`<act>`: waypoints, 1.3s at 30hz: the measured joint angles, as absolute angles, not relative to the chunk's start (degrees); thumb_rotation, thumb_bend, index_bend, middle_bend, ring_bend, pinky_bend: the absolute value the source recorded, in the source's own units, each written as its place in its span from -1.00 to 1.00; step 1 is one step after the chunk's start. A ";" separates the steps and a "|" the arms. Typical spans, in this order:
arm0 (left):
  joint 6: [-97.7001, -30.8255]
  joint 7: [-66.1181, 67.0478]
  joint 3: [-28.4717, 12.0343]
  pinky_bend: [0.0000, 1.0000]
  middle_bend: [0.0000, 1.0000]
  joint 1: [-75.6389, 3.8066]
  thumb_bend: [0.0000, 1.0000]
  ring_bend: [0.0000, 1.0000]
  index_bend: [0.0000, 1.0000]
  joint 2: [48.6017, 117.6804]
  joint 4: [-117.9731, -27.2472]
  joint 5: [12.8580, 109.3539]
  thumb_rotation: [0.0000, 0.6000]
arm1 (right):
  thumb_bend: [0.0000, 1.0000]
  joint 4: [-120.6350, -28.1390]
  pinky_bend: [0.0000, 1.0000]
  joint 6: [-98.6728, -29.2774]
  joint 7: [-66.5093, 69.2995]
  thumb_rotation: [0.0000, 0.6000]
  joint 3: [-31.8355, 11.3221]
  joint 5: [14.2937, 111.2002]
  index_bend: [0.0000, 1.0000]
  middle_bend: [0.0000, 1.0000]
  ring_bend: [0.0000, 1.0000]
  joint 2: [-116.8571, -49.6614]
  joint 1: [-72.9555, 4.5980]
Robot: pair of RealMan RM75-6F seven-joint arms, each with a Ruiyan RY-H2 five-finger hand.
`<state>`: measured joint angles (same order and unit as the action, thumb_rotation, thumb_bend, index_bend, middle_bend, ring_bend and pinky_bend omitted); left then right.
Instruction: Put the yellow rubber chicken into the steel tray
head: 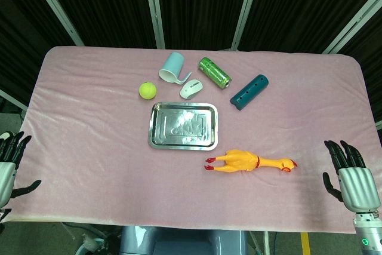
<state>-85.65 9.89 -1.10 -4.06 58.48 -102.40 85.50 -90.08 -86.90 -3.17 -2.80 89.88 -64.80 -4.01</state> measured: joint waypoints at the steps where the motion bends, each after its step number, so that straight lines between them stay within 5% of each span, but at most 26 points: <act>1: -85.69 9.97 -1.14 -1.00 -1.00 -4.08 -0.90 -1.00 -1.00 58.50 -102.42 85.55 1.00 | 0.00 -90.02 -0.79 -86.91 -3.12 1.00 -2.82 89.86 -1.00 -0.78 -0.96 -64.82 -4.01; 31: -86.73 9.86 -1.22 -1.00 -1.00 -4.10 -0.90 -1.00 -1.00 58.48 -102.65 87.69 1.00 | 0.00 -88.28 -0.67 -87.74 0.28 1.00 -2.47 91.89 -0.98 -0.77 -0.88 -65.43 -4.43; 39: -85.51 9.68 -1.29 -1.00 -1.00 -5.01 -0.90 -1.00 -1.00 58.53 -103.09 88.30 1.00 | 0.00 -89.76 -0.67 -80.32 1.52 1.00 -2.55 95.58 -0.94 -0.77 -0.88 -64.89 -10.67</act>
